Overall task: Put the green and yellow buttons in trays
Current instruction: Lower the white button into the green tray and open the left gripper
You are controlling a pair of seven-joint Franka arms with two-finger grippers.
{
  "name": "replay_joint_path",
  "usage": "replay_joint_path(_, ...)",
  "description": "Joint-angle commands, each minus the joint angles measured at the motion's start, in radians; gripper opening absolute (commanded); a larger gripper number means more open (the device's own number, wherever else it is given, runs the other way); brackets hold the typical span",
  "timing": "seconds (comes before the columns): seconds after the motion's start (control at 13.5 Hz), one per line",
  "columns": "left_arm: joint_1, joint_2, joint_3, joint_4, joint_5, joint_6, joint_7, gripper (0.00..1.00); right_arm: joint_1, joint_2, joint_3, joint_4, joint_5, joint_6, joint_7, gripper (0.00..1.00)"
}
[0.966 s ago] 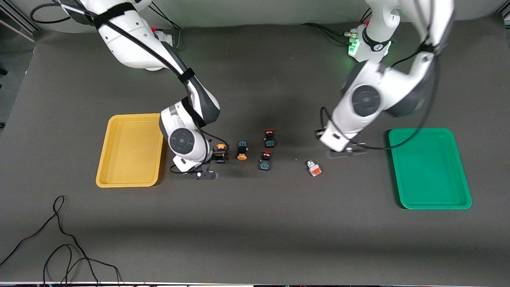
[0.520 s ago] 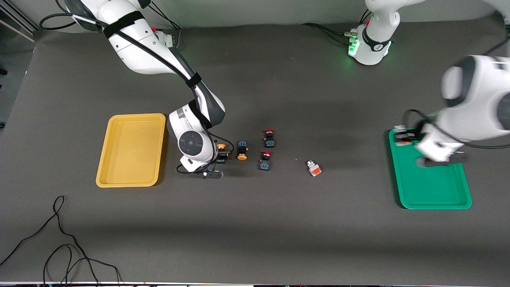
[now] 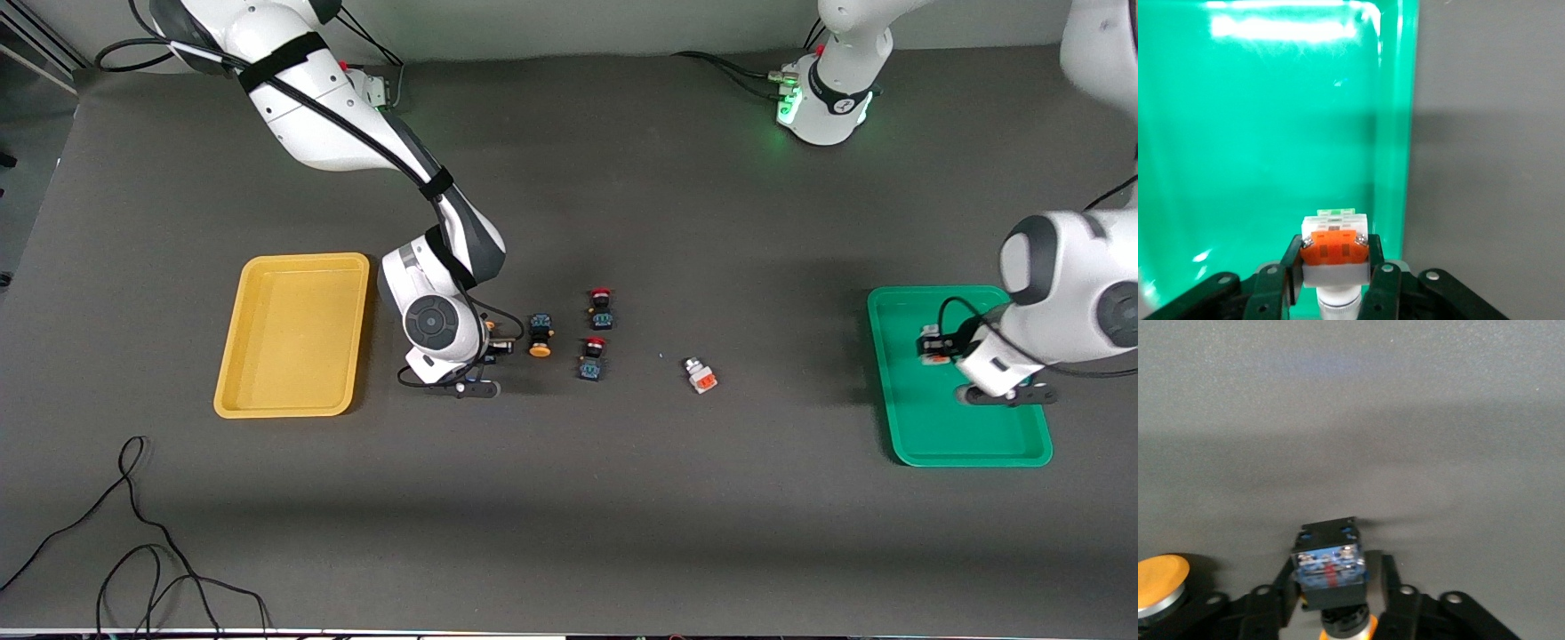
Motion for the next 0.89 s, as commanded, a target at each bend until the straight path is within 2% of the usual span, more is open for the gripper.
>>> replay_joint_path(0.0, -0.003, 0.076, 0.031, 0.019, 0.055, 0.066, -0.006, 0.22, 0.014, -0.006, -0.01, 0.028, 0.009, 0.001, 0.021, 0.0)
replay_joint_path(0.07, -0.003, 0.077, 0.031, 0.028, 0.055, 0.06, 0.005, 0.6, 0.008, -0.016, -0.011, 0.035, 0.007, 0.0, 0.021, 0.0)
replay_joint_path(0.15, -0.003, 0.077, 0.031, 0.045, 0.055, 0.045, 0.005, 0.85, 0.006, -0.039, -0.013, 0.035, 0.007, -0.007, 0.021, 0.0)
replay_joint_path(0.22, -0.005, 0.075, 0.029, 0.062, 0.055, 0.029, 0.005, 0.98, 0.002, -0.067, -0.018, 0.035, 0.007, -0.016, 0.019, 0.0)
replay_joint_path(0.37, 0.0, 0.031, 0.026, 0.123, 0.052, -0.059, 0.005, 0.99, 0.003, -0.127, -0.059, 0.035, 0.007, -0.092, 0.019, 0.0)
replay_joint_path(0.59, -0.017, -0.017, 0.006, 0.363, -0.004, -0.385, 0.026, 1.0, 0.002, -0.213, -0.139, 0.031, 0.004, -0.204, -0.019, 0.0)
replay_joint_path(0.67, -0.023, -0.015, -0.014, 0.407, -0.024, -0.43, 0.008, 1.0, 0.006, -0.231, -0.162, 0.026, -0.006, -0.217, -0.048, 0.0)
replay_joint_path(0.82, -0.048, -0.014, -0.066, 0.404, -0.037, -0.426, -0.073, 1.0, 0.005, -0.243, -0.208, 0.02, -0.027, -0.256, -0.112, 0.0)
